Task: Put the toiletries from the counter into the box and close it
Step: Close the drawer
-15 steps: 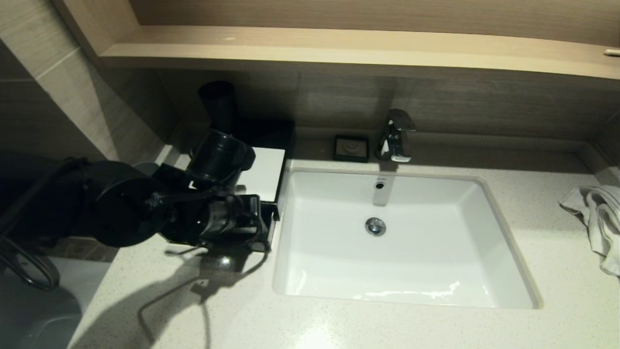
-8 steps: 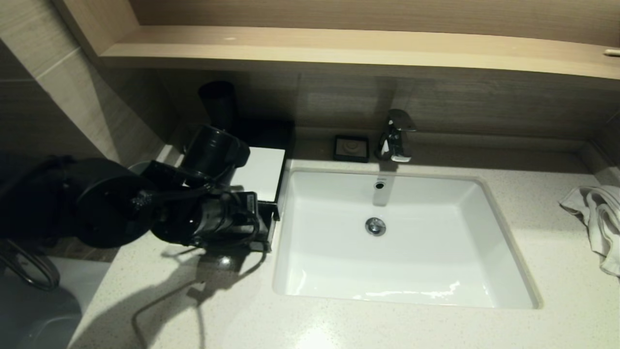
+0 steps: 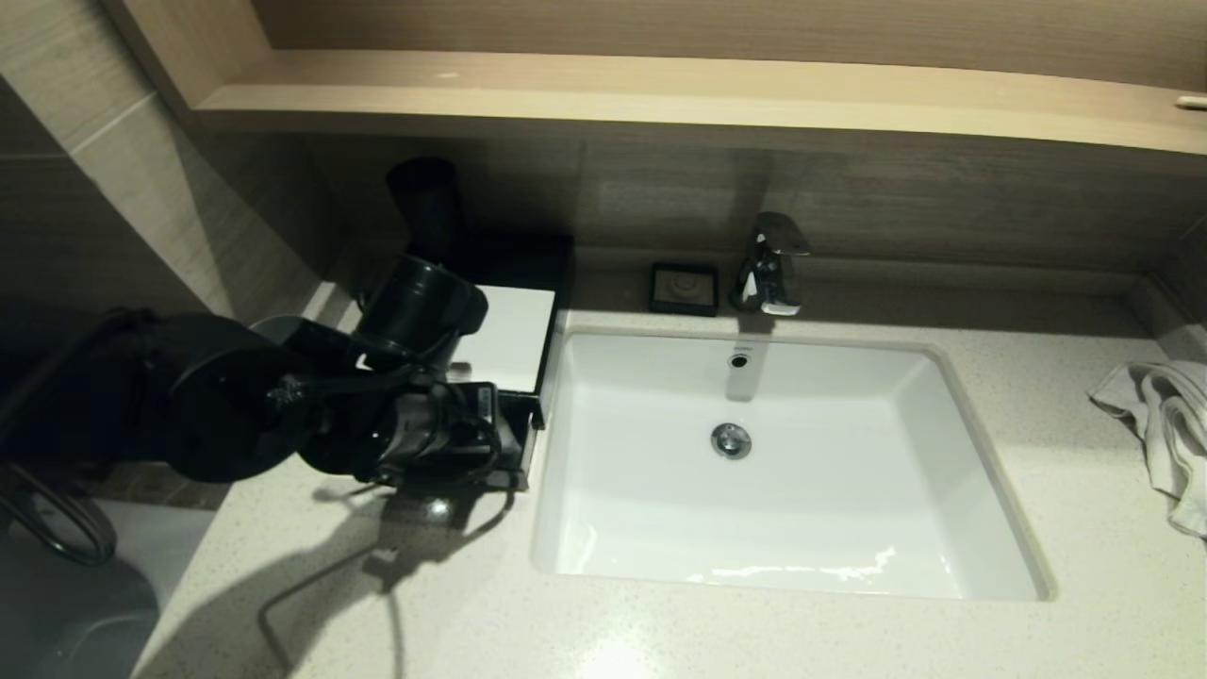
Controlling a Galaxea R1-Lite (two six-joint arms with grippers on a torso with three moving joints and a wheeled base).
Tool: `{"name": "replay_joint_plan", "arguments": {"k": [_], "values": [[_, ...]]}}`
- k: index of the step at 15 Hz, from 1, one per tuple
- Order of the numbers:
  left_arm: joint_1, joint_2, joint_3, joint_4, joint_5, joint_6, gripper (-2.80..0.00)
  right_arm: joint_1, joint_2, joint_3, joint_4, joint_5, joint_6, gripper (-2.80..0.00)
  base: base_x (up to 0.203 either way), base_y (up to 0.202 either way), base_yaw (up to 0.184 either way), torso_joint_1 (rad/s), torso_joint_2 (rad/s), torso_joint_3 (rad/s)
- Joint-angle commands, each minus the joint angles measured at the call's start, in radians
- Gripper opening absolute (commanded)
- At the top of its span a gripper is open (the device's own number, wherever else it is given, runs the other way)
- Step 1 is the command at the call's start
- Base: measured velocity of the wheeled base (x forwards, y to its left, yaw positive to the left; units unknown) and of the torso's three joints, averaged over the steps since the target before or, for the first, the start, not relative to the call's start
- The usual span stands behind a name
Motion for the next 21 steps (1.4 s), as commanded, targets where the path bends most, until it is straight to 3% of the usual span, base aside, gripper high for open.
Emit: {"name": "replay_joint_plan", "arguments": {"k": [1, 11, 21], "values": [[0.012, 0.027, -0.002, -0.002, 0.003, -0.003, -2.80, 0.000, 0.000, 0.000, 0.000, 0.000, 0.000, -2.80, 0.000, 0.000, 0.000, 0.000, 0.00, 0.000], [0.016, 0.050, -0.014, -0.007, 0.003, -0.003, -2.80, 0.000, 0.000, 0.000, 0.000, 0.001, 0.000, -2.80, 0.000, 0.000, 0.000, 0.000, 0.00, 0.000], [0.013, -0.062, -0.017, 0.010, 0.003, 0.002, -2.80, 0.000, 0.000, 0.000, 0.000, 0.001, 0.000, -2.80, 0.000, 0.000, 0.000, 0.000, 0.00, 0.000]]}}
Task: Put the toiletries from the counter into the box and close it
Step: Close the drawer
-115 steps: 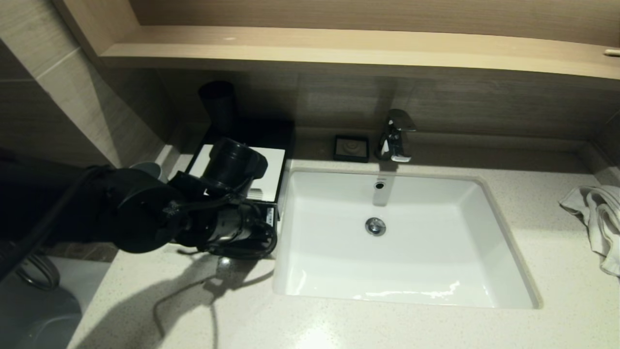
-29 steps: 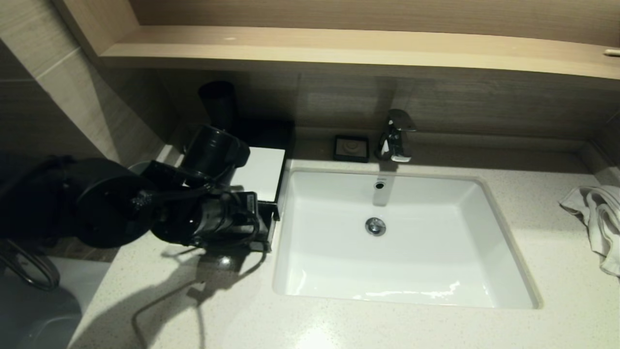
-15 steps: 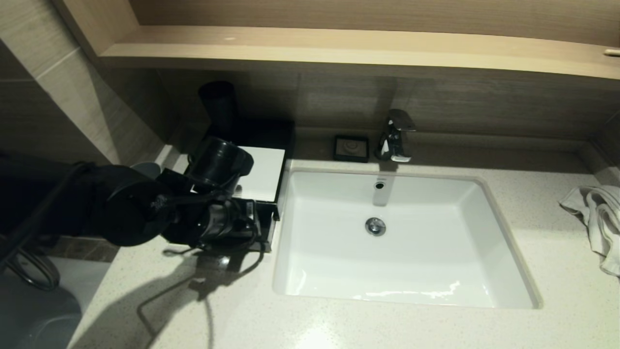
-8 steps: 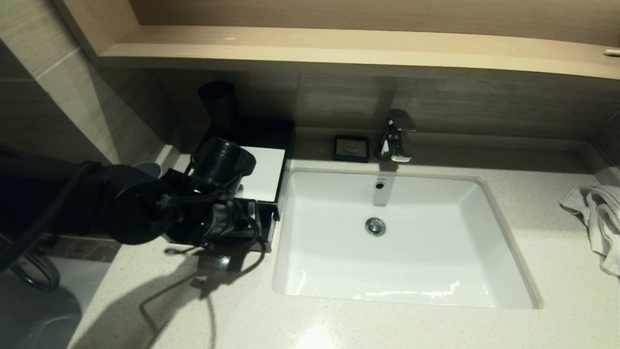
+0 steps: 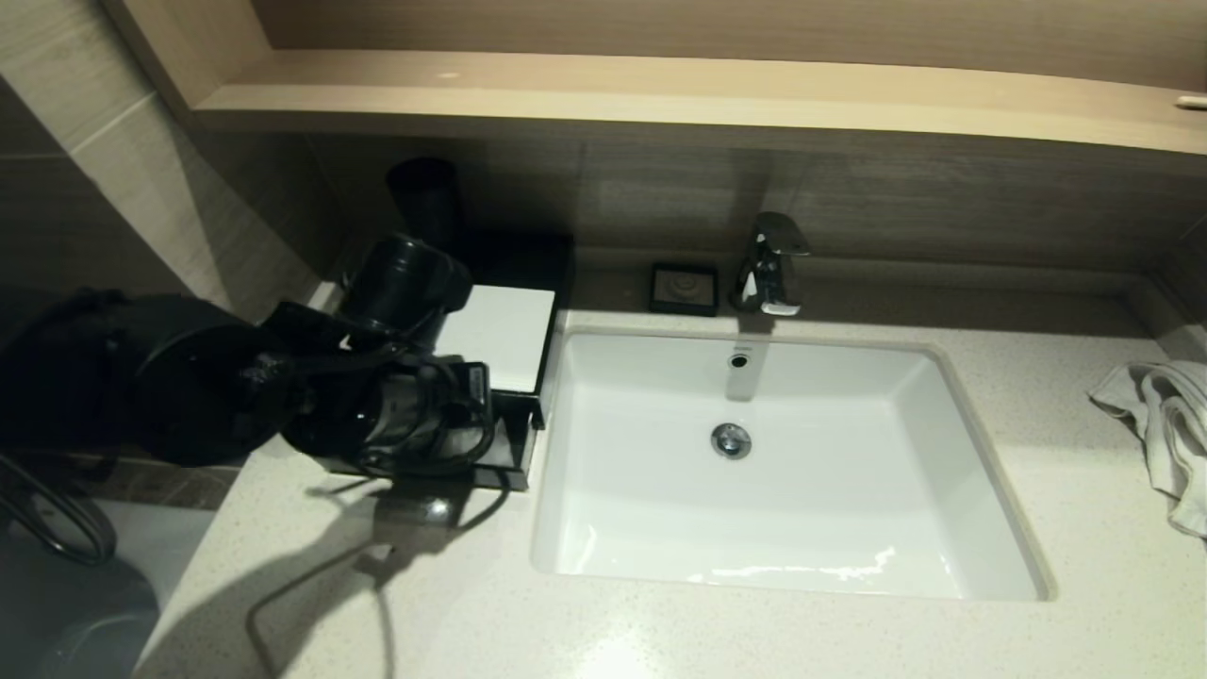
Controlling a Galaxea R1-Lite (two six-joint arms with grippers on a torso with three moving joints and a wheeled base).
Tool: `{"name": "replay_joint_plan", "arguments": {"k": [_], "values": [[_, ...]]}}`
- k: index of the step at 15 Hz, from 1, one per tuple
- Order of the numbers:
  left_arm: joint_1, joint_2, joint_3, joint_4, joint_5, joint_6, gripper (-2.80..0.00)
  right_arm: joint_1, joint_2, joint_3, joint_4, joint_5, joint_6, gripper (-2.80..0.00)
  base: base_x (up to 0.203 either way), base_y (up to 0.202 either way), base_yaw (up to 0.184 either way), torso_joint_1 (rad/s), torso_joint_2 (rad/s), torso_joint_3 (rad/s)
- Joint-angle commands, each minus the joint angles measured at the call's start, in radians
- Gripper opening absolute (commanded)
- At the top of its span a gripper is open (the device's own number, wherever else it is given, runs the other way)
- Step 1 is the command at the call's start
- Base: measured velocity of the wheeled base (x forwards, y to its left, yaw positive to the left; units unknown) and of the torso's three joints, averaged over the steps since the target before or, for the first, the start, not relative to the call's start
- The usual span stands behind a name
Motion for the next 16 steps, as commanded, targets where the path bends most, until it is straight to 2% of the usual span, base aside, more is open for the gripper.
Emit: {"name": "replay_joint_plan", "arguments": {"k": [1, 5, 10, 16], "values": [[-0.003, -0.048, 0.012, 0.014, 0.002, -0.003, -2.80, -0.001, 0.000, 0.000, 0.000, -0.001, 0.000, -2.80, 0.000, 0.000, 0.000, 0.000, 0.00, 0.000], [-0.029, -0.104, 0.056, 0.042, 0.000, -0.004, -2.80, 0.000, 0.000, 0.000, 0.000, 0.001, 0.000, -2.80, 0.000, 0.000, 0.000, 0.000, 0.00, 0.000], [-0.132, -0.164, 0.197, 0.076, 0.000, -0.024, -2.80, 0.000, 0.000, 0.000, 0.000, -0.001, 0.000, -2.80, 0.000, 0.000, 0.000, 0.000, 0.00, 0.000], [-0.136, -0.107, 0.230, 0.076, -0.004, -0.035, -2.80, 0.000, 0.000, 0.000, 0.000, 0.001, 0.000, -2.80, 0.000, 0.000, 0.000, 0.000, 0.00, 0.000]]}}
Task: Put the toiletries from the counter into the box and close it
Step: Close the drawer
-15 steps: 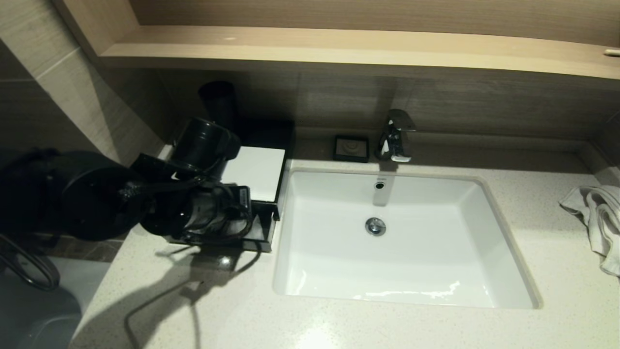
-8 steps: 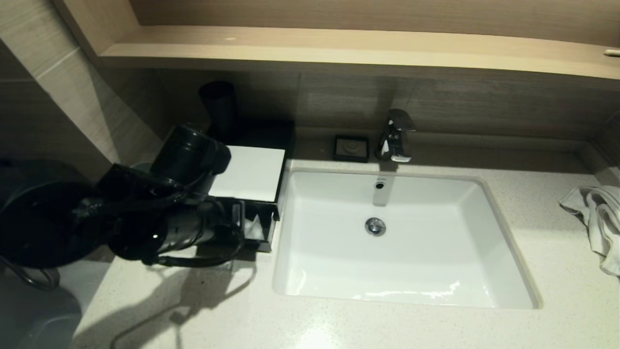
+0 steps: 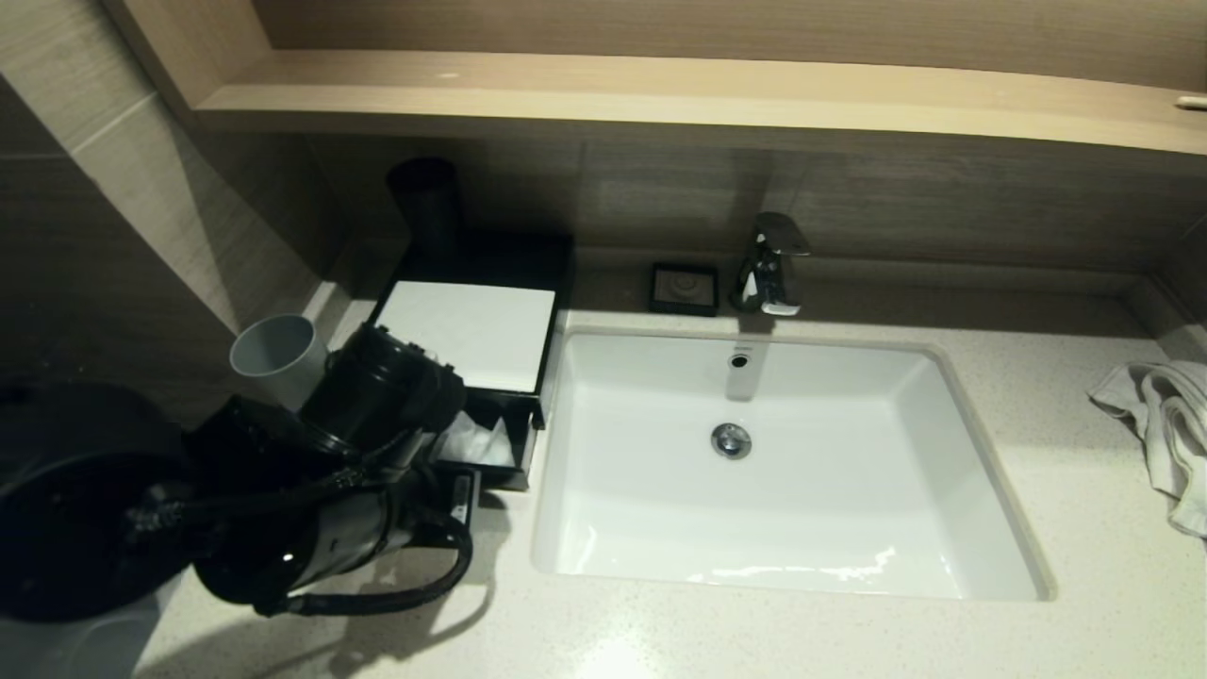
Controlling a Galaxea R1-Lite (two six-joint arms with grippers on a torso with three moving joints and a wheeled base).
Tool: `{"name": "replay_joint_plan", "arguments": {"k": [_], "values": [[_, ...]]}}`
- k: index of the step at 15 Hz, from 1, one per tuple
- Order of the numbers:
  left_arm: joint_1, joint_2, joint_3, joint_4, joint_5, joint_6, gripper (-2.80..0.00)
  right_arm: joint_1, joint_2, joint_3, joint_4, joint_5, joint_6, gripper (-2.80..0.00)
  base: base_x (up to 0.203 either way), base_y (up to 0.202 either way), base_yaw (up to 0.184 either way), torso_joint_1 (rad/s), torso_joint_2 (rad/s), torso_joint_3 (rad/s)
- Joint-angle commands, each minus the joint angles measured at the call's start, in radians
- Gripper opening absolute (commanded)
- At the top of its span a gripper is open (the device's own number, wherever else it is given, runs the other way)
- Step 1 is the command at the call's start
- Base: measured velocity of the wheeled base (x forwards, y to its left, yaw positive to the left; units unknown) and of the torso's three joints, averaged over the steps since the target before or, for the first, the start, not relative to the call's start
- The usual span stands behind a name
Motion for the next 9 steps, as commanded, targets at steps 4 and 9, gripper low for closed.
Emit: {"name": "replay_joint_plan", "arguments": {"k": [4, 9], "values": [[0.001, 0.062, -0.026, -0.006, 0.002, -0.003, -2.80, 0.000, 0.000, 0.000, 0.000, 0.001, -0.001, -2.80, 0.000, 0.000, 0.000, 0.000, 0.00, 0.000], [0.010, 0.104, -0.080, -0.008, 0.004, -0.005, -2.80, 0.000, 0.000, 0.000, 0.000, 0.001, -0.001, -2.80, 0.000, 0.000, 0.000, 0.000, 0.00, 0.000]]}}
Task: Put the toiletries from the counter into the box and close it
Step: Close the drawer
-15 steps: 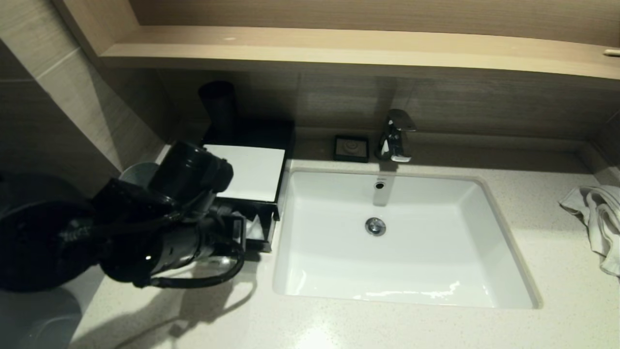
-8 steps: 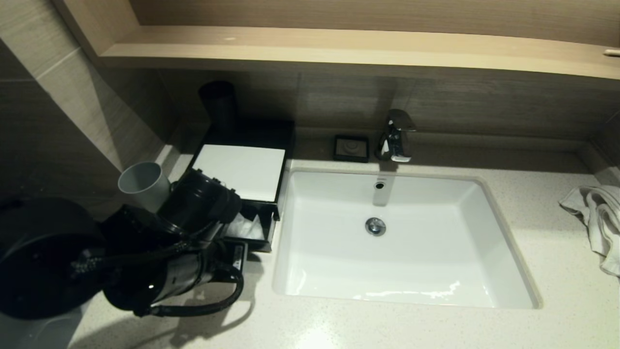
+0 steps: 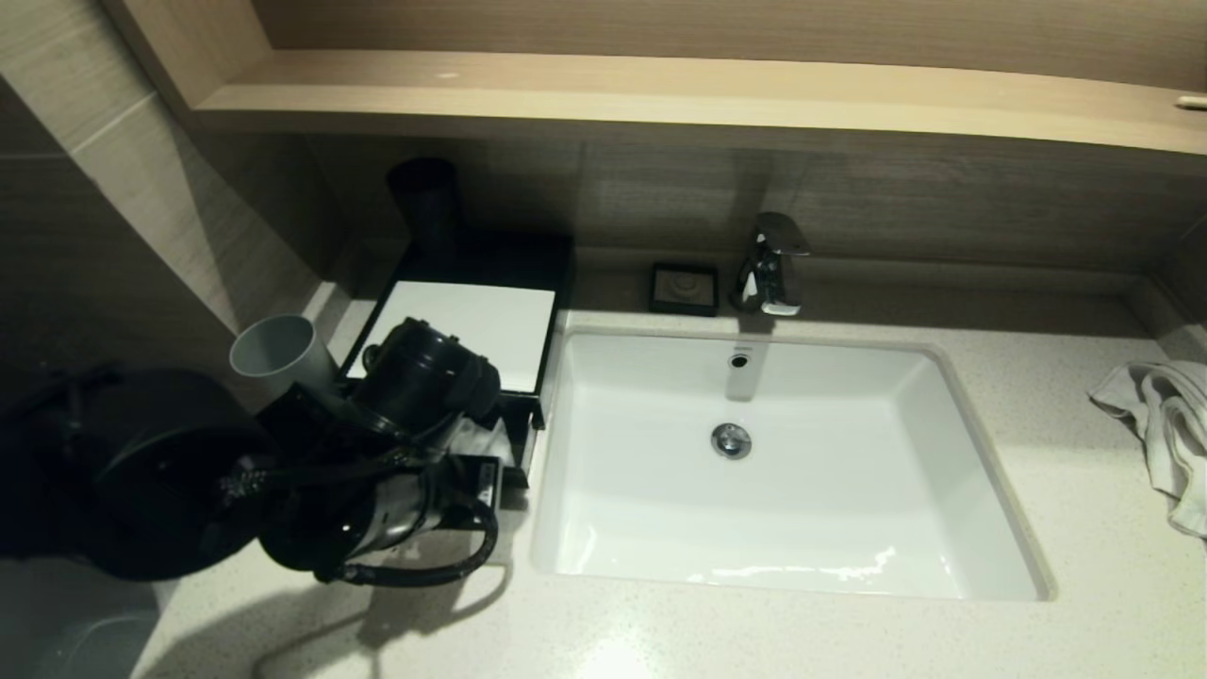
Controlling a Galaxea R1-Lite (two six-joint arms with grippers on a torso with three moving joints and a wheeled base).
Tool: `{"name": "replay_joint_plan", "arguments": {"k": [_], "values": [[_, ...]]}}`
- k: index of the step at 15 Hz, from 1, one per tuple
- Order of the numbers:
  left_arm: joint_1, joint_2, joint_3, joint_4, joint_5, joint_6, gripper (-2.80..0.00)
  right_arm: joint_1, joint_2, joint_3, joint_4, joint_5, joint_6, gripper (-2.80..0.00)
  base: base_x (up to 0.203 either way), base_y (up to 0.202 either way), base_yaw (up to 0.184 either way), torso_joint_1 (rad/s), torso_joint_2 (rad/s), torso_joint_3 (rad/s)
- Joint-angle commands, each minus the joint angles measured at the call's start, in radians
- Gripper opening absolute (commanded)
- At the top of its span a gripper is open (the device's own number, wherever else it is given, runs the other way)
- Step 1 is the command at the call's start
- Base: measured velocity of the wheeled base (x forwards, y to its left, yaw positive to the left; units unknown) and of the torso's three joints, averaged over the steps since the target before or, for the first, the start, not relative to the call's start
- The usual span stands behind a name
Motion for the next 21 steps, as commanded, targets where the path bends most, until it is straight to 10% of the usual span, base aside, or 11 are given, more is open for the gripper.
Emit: {"name": "replay_joint_plan", "arguments": {"k": [1, 21], "values": [[0.004, 0.033, -0.024, 0.001, 0.005, -0.006, -2.80, 0.000, 0.000, 0.000, 0.000, -0.001, -0.001, -2.80, 0.000, 0.000, 0.000, 0.000, 0.00, 0.000], [0.062, 0.045, -0.143, 0.012, 0.006, -0.003, -2.80, 0.000, 0.000, 0.000, 0.000, 0.000, -0.001, -2.80, 0.000, 0.000, 0.000, 0.000, 0.00, 0.000]]}}
